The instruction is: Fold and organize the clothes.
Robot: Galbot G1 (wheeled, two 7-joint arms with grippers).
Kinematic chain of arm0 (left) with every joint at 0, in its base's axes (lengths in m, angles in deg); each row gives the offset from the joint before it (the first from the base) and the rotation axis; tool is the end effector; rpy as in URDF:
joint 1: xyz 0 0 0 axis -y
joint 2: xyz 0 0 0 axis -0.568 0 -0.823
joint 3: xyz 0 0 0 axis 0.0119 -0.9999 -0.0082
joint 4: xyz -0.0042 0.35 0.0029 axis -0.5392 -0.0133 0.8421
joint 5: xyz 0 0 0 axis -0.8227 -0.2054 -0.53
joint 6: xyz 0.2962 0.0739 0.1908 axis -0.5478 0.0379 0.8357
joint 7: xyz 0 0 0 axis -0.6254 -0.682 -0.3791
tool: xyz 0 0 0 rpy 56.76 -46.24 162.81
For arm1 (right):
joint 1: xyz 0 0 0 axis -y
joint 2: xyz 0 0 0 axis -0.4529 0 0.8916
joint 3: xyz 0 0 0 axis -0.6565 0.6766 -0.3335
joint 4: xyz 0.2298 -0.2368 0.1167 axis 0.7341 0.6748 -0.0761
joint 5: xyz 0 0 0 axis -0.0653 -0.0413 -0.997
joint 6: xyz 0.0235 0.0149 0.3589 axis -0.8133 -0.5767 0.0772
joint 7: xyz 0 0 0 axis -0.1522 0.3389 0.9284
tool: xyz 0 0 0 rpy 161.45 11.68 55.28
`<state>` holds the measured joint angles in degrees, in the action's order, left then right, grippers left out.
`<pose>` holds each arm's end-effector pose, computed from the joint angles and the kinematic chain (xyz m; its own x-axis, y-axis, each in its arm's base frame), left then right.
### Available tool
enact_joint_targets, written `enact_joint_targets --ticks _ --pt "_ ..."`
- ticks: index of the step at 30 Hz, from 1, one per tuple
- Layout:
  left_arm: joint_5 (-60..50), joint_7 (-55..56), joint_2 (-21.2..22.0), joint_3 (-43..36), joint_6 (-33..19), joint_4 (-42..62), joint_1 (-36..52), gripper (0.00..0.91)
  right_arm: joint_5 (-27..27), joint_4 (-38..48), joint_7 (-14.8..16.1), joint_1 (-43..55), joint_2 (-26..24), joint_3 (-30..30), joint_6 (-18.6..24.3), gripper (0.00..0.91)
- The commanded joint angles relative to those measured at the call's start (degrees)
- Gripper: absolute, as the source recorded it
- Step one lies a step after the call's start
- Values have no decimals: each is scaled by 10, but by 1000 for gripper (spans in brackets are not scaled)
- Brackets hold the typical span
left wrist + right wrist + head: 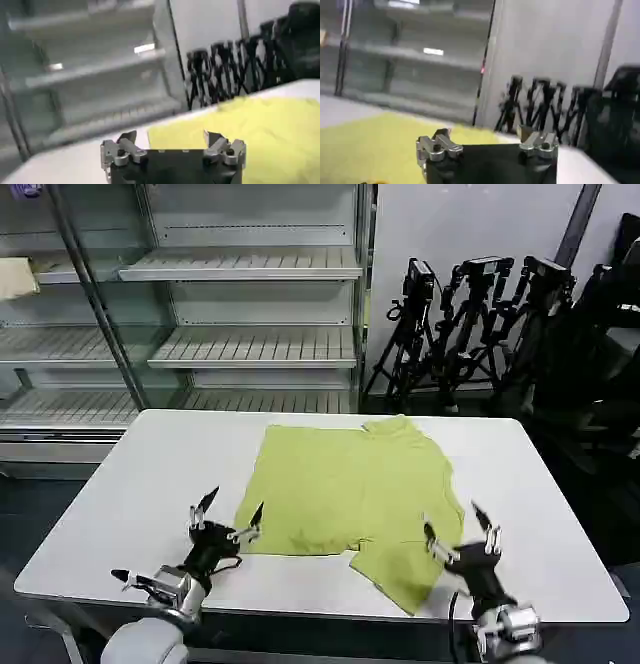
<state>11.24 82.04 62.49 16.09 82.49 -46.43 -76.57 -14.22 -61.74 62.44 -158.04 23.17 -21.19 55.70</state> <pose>0.2217 0.0382 -0.2393 -0.9470 0.1960 0.2545 0.2469 0.9509 0.1866 0.1313 -0.0265 -0.2597 -0.9659 -0.1089 0.2349 -0.1422 0.9813 -0.1299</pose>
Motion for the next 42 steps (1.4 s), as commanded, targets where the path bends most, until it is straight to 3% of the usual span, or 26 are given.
enact_joint_targets --ticks 1,11,19,30,31,32,33,34,42 --pt "98 19 -31 13 95 -6 -42 907 2 -39 -27 -100 3 28 -49 907" --pt "120 21 -29 22 95 41 -2 907 -14 -38 -62 -93 14 50 -73 907" --pt "133 21 -26 25 95 26 -5 907 -19 -27 -65 -60 19 80 -72 907" --pt "131 20 -20 21 95 32 -6 907 -36 -16 -68 -22 13 76 -86 907" --pt "127 20 -18 18 95 34 -5 907 -43 -14 -71 -22 12 76 -90 665" --pt "125 19 -17 17 95 35 -5 645 -52 -12 -73 -21 11 77 -93 242" --pt "125 19 -17 16 95 35 -6 262 -57 -11 -72 -22 10 77 -92 0" --pt "125 19 -15 15 95 35 -7 30 -63 -11 -69 -22 10 78 -93 0" --pt "125 19 -16 10 95 35 -11 30 -116 -22 -58 -22 3 86 -119 0"
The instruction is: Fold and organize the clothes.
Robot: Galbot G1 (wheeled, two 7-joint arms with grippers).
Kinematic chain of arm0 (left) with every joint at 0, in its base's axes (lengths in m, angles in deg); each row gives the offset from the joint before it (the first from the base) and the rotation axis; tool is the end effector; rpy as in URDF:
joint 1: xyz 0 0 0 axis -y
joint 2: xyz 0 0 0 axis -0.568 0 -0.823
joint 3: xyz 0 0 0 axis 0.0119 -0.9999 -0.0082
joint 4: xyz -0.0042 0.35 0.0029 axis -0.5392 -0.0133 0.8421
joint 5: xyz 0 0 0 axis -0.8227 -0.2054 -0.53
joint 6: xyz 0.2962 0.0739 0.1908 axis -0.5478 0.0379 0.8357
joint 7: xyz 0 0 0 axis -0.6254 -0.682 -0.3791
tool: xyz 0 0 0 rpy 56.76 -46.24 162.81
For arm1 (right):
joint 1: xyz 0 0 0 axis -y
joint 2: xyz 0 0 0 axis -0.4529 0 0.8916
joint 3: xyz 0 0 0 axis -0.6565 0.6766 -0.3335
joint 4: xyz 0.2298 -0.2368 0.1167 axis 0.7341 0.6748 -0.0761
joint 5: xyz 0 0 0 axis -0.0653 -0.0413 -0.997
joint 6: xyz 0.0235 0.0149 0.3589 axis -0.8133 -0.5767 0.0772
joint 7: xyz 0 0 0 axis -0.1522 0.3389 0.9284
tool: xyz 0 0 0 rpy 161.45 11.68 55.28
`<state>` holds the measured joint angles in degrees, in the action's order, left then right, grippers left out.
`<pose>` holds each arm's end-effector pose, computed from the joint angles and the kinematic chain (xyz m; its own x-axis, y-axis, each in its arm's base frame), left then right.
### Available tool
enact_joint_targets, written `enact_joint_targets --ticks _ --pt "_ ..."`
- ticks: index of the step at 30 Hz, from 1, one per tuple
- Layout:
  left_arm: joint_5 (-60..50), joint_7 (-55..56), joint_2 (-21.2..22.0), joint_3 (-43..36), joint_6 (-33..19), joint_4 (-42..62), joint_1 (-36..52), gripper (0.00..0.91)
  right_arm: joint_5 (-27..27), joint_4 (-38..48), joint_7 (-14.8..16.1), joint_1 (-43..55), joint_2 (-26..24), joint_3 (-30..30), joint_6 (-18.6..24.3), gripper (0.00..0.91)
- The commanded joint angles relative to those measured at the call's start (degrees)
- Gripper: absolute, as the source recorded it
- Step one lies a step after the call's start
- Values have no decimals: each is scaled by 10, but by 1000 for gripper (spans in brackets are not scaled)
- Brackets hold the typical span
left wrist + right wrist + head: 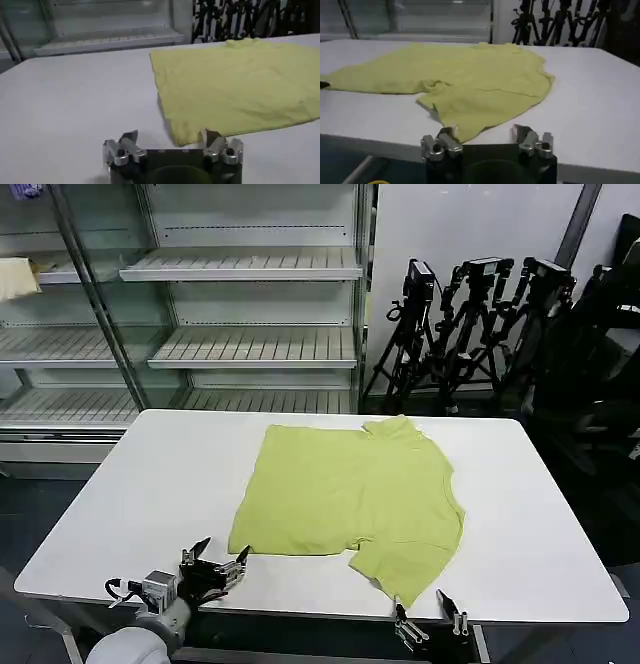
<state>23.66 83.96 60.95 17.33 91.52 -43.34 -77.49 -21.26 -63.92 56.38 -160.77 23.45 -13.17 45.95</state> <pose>0.2245 0.0548 -0.2567 -0.8571 0.1844 0.4810 0.2287 0.9729 0.0345 0.1076 0.0112 -0.2581 -0.8811 -0.1533 0.4474 -0.1514 0.9877 0.0402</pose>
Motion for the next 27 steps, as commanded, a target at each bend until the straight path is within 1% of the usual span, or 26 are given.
enact_joint_targets --ticks 1,8,10,13,16,18,21,24,26,27 --pt "1 0 -1 -3 4 4 -3 30 -45 0 6 5 -1 5 -23 0" --pt "1 -1 1 -7 4 1 -4 20 -41 -2 25 5 -3 2 -13 0" --pt "1 -1 2 -8 4 -2 -4 30 -41 -3 33 5 -5 -1 -3 0" --pt "1 -2 3 -8 4 -8 -3 20 -40 -8 40 4 -6 -9 13 0" --pt "2 -2 8 -6 3 -24 1 20 -37 -25 46 9 -6 -31 34 0" --pt "2 -4 10 -4 4 -31 8 20 -38 -33 47 19 -7 -46 39 0" --pt "-5 -28 13 -3 3 -24 40 20 -48 -29 42 54 -11 -71 47 0" --pt "1 -38 23 -15 3 0 99 20 -57 1 43 112 -13 -91 43 0" --pt "10 -38 30 -28 4 21 141 20 -70 25 46 155 -16 -100 33 0" --pt "12 -38 34 -31 4 27 147 20 -70 32 47 166 -17 -100 30 0"
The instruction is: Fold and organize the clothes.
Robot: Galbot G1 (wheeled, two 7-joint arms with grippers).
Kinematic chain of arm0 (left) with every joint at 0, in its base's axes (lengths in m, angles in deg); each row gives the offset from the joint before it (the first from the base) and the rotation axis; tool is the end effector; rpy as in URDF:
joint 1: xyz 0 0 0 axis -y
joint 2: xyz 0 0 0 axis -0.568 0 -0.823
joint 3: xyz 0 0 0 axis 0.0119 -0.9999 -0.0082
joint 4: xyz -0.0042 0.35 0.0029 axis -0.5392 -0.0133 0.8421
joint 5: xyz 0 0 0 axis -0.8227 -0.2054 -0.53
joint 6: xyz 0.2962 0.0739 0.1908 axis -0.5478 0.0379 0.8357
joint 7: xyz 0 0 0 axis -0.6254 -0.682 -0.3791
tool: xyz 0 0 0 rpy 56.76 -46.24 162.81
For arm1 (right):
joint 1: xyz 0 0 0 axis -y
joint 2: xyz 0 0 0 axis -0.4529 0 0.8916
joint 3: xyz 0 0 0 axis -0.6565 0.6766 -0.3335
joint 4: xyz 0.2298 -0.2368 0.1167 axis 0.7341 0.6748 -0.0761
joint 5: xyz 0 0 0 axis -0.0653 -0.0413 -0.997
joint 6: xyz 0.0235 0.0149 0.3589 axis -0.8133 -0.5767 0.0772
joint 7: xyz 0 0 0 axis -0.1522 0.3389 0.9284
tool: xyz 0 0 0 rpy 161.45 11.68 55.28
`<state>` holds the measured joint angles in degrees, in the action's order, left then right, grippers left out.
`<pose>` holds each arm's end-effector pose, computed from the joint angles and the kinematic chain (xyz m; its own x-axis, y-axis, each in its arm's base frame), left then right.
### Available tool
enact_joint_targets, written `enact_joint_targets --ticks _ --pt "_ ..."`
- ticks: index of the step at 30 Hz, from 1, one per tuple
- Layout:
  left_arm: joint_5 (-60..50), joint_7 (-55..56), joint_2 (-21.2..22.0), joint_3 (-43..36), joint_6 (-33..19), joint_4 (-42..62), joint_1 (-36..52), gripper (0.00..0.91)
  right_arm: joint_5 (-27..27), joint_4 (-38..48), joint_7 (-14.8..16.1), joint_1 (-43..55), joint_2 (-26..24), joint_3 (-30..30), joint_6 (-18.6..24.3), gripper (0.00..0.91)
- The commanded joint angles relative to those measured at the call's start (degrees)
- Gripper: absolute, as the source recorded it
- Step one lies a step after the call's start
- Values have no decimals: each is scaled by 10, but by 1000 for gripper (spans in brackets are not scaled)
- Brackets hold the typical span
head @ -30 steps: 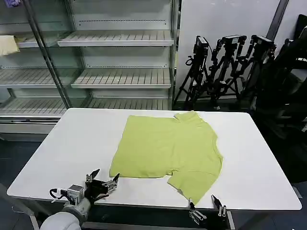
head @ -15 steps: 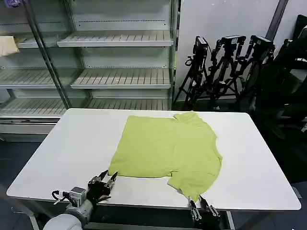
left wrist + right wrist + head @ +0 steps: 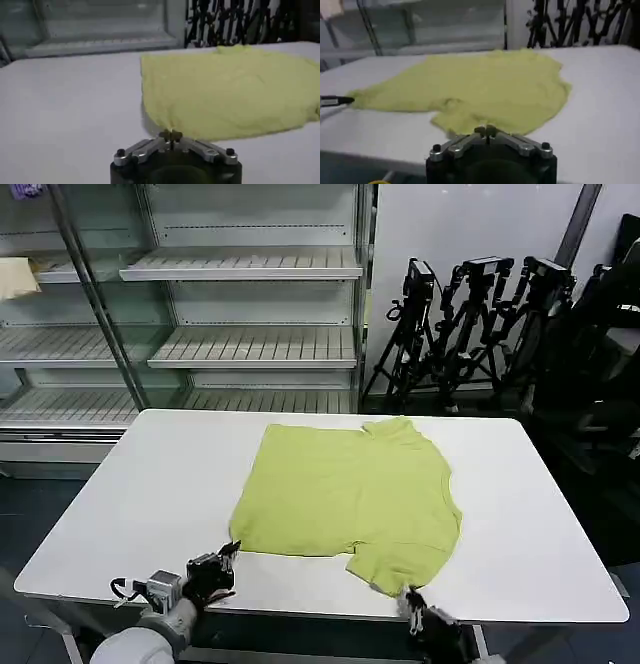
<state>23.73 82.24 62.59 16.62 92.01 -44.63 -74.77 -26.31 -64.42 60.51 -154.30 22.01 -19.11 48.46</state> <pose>0.2329 0.0442 -0.2414 -0.8716 0.2378 0.4287 0.2632 0.9647 0.0000 0.1440 -0.0160 -0.2361 -0.9419 -0.1753 0.2866 -0.1657 0.9845 0.0576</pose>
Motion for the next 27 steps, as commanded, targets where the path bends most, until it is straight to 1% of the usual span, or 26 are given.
enact_joint_targets --ticks 1,3,8,13,18,27 --pt "18 -20 23 -32 -1 53 145 20 -20 58 8 135 -6 -41 1 0" --pt "24 -21 29 -43 -1 77 168 20 -19 84 10 166 -10 -39 -2 0" --pt "39 -34 48 -64 -2 159 235 20 -14 175 33 268 -16 -20 -2 0" --pt "53 -35 58 -63 -2 202 266 20 -5 245 40 328 -13 7 4 0" --pt "57 -38 58 -59 -4 216 270 20 1 277 42 355 -9 15 7 0" --pt "55 -37 61 -61 -5 230 266 20 6 308 51 376 -7 23 16 0"
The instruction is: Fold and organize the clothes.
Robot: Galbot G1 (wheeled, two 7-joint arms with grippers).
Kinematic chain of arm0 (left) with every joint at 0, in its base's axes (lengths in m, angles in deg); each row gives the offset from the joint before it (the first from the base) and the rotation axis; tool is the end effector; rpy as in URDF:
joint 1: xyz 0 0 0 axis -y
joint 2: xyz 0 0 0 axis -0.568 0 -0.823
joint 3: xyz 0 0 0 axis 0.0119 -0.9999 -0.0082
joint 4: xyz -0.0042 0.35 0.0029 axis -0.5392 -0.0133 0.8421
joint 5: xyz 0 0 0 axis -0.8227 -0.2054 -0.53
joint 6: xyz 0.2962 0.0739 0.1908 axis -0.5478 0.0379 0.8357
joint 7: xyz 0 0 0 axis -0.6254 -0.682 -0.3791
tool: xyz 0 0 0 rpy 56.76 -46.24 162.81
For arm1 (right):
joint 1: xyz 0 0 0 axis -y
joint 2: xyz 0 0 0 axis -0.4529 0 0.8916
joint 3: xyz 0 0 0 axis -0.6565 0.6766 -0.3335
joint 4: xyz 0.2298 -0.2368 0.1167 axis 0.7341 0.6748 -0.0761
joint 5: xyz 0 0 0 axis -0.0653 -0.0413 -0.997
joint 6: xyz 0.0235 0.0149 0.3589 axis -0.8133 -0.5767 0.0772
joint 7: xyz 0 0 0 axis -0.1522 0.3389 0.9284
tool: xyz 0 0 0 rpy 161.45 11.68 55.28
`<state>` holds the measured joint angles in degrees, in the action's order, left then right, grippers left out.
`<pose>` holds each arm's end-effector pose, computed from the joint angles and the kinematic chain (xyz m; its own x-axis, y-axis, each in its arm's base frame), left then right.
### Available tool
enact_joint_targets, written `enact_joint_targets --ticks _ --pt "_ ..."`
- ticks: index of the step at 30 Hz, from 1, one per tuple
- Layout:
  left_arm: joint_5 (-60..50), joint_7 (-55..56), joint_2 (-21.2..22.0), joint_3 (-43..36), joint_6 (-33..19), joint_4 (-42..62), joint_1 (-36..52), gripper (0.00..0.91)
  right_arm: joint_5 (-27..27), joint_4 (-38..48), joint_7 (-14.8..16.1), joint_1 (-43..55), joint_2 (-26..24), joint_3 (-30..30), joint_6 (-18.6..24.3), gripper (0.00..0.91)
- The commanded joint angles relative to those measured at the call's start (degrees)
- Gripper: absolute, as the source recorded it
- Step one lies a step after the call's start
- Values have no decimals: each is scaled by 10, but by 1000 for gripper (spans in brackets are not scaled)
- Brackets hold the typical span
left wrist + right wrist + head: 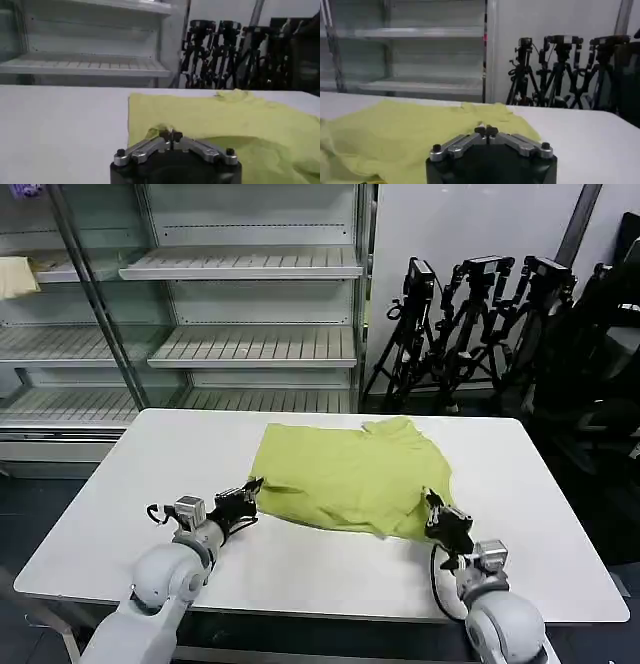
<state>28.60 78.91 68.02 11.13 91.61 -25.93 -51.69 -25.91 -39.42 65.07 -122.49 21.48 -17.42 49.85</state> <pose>0.3581 0.0363 -0.2447 -0.8878 0.3006 0.3485 0.2751 0.9537 -0.1218 0.3143 -0.0494 -0.2615 -0.9803 -0.1363 0.1431 -0.1436 0.9887 -0.0422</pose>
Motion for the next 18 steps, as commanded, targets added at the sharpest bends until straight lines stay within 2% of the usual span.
enact_joint_targets --ticks 1,18 --pt "6 -3 7 -6 -1 44 35 20 2 61 7 60 -1 6 3 0" --pt "9 -3 9 10 -9 60 42 20 19 93 18 75 10 25 7 0"
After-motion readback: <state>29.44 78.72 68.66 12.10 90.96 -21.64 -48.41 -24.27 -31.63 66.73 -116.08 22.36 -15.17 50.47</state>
